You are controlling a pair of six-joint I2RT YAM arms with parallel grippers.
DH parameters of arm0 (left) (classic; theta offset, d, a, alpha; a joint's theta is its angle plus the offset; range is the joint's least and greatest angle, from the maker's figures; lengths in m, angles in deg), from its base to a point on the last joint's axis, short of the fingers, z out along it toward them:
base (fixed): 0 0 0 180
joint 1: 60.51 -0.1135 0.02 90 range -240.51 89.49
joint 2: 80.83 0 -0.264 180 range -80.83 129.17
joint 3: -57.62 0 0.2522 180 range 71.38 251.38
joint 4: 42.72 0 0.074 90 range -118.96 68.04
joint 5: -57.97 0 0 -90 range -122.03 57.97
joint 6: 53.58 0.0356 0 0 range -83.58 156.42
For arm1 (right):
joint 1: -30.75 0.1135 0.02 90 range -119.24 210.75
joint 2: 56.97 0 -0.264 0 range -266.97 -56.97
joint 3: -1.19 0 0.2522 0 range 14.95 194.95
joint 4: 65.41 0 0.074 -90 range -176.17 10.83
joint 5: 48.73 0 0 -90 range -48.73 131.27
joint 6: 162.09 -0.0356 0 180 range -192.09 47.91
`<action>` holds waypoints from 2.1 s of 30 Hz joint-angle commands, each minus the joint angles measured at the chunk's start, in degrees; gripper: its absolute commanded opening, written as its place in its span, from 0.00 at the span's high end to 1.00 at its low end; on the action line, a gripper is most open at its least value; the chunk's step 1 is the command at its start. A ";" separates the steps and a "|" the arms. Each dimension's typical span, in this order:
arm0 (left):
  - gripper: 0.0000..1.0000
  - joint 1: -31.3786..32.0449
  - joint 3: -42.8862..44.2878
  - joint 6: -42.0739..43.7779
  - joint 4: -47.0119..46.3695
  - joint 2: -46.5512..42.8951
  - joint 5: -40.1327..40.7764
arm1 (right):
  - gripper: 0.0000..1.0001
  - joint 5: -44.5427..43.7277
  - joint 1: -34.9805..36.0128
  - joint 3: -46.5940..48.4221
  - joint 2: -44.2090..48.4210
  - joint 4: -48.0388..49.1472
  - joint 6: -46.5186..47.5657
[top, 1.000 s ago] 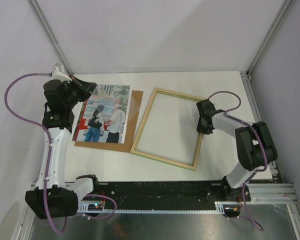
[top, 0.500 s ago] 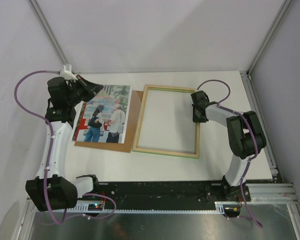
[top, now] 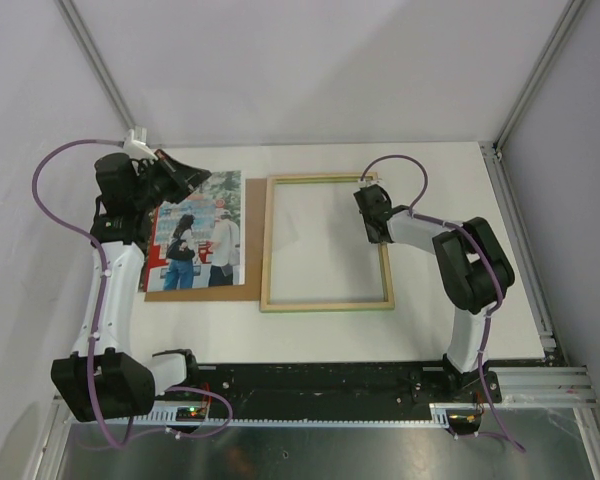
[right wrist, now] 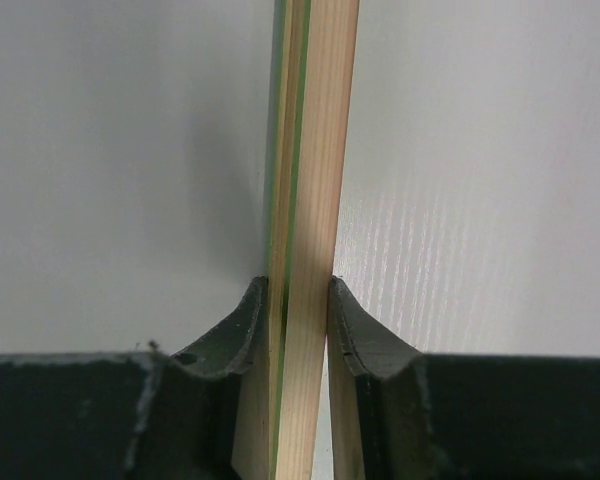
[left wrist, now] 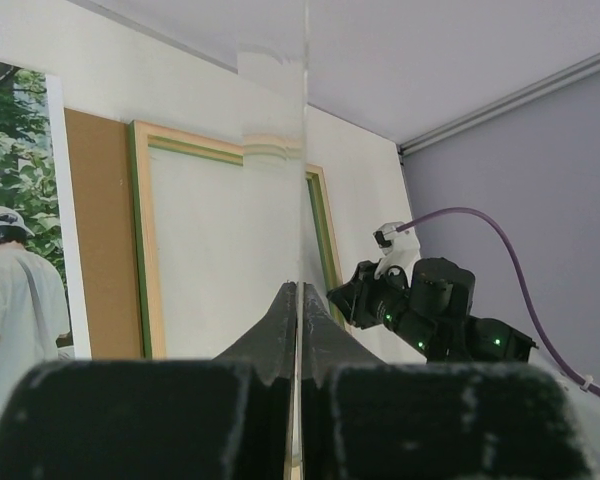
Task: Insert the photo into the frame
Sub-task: Adjust the frame body at the center of the board, then move the frame body to the center of the board.
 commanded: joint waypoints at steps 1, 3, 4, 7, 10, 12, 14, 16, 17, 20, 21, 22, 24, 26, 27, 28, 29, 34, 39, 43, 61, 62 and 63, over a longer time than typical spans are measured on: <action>1.00 -0.53 0.94 0.04 -2.19 -0.39 -2.85 | 1.00 -1.10 -0.19 -1.58 -3.23 -6.08 5.63; 1.00 -0.53 0.51 0.00 -2.24 -0.14 -3.52 | 0.92 0.73 -0.71 -1.58 -2.25 -6.60 4.71; 1.00 -0.49 0.34 -0.11 -2.25 -0.01 -3.97 | 0.86 1.86 -0.96 -1.58 -1.62 -6.90 4.36; 1.00 -0.38 0.25 -0.56 -2.38 0.66 -5.27 | 0.58 4.45 -1.46 -0.85 0.89 -8.35 2.79; 1.00 -0.31 0.27 -1.90 -2.66 1.58 -7.26 | 0.44 5.09 -2.10 2.28 2.48 -11.63 1.23; 1.00 -0.13 0.17 -2.66 -2.89 1.92 -8.27 | 0.41 4.91 -2.88 4.50 3.22 -14.20 -0.18; 1.00 0.25 -0.06 -3.22 -3.03 2.22 -8.92 | 0.40 5.33 -4.22 6.44 4.28 -16.56 -2.23; 1.00 0.89 -0.40 -3.69 -3.20 2.65 -9.52 | 0.39 7.35 -6.27 7.45 5.89 -17.72 -4.83; 1.00 1.37 -0.60 -3.97 -3.30 2.88 -9.79 | 0.39 8.77 -7.78 7.68 6.67 -18.00 -6.70; 1.00 2.77 -1.09 -4.84 -3.80 3.87 -10.38 | 0.39 14.46 -12.02 7.65 8.98 -18.28 -12.08; 1.00 3.41 -1.17 -5.29 -3.95 4.28 -10.65 | 0.39 15.88 -13.42 7.52 9.44 -18.15 -13.71; 1.00 3.99 -1.20 -5.66 -4.25 4.75 -10.88 | 0.39 17.69 -14.70 7.19 10.07 -18.00 -14.79; 1.00 5.63 -1.12 -6.39 -4.78 5.63 -10.91 | 0.39 20.81 -16.16 6.19 11.20 -16.92 -16.65; 1.00 7.40 -0.84 -7.03 -5.24 6.42 -10.62 | 0.39 21.52 -17.05 5.19 12.12 -15.79 -17.95; 1.00 8.36 -0.60 -7.31 -5.51 6.92 -10.46 | 0.39 21.13 -17.44 4.57 12.34 -15.41 -18.44; 1.00 9.41 -0.44 -7.63 -5.78 7.43 -10.39 | 0.40 20.84 -18.07 4.09 12.40 -14.87 -19.17; 1.00 10.24 -0.23 -7.88 -6.04 8.17 -10.22 | 0.40 20.96 -18.69 3.41 12.30 -14.34 -19.76; 1.00 14.00 0.35 -9.99 -8.32 11.98 -10.42 | 0.48 23.37 -22.14 1.16 9.91 -11.47 -22.99; 1.00 16.28 -0.70 -13.40 -13.31 15.59 -10.95 | 0.55 26.45 -22.68 -0.66 7.46 -9.36 -24.56; 1.00 17.23 -1.72 -16.11 -18.07 18.38 -12.08 | 0.58 27.76 -21.68 -2.90 6.53 -7.55 -25.03; 1.00 19.49 -6.89 -23.75 -33.56 28.09 -16.67 | 0.59 27.91 -13.98 -9.43 8.96 -5.04 -25.74; 1.00 19.50 -7.06 -23.80 -33.82 28.39 -16.92 | 0.59 27.88 -13.92 -9.68 9.08 -5.03 -25.68; 1.00 19.50 -7.05 -23.88 -34.17 28.80 -17.26 | 0.59 27.82 -13.89 -9.89 9.28 -5.02 -25.61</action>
